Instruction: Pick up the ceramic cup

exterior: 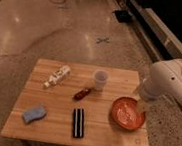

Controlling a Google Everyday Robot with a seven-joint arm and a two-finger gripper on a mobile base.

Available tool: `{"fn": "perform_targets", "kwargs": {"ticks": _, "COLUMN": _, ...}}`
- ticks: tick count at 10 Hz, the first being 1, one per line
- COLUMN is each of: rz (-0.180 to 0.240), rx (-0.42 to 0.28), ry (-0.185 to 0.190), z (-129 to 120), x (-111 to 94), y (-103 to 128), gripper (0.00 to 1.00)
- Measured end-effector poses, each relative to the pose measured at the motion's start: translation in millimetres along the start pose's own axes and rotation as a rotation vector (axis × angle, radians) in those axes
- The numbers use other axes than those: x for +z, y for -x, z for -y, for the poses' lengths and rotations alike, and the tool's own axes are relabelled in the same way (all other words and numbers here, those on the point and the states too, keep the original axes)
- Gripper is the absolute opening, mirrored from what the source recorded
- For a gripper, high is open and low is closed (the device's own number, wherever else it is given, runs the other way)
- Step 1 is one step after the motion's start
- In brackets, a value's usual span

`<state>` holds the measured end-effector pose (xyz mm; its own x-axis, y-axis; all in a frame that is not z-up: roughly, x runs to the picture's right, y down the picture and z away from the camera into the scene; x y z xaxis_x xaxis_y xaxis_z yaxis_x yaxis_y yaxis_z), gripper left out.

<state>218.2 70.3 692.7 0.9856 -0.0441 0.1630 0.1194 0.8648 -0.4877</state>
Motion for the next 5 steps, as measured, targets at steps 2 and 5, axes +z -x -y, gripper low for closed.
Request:
{"fn": "perform_targets", "kwargs": {"ticks": 2, "rz": 0.014, "rx": -0.089, "ry": -0.005, "z": 16.0, "x": 10.9, "y": 19.1, "gripper": 0.65}}
{"fn": "perform_targets", "kwargs": {"ticks": 5, "rz": 0.006, "rx": -0.189, "ry": -0.011, "z": 46.1, "x": 34.0, "y": 38.4, "gripper": 0.65}}
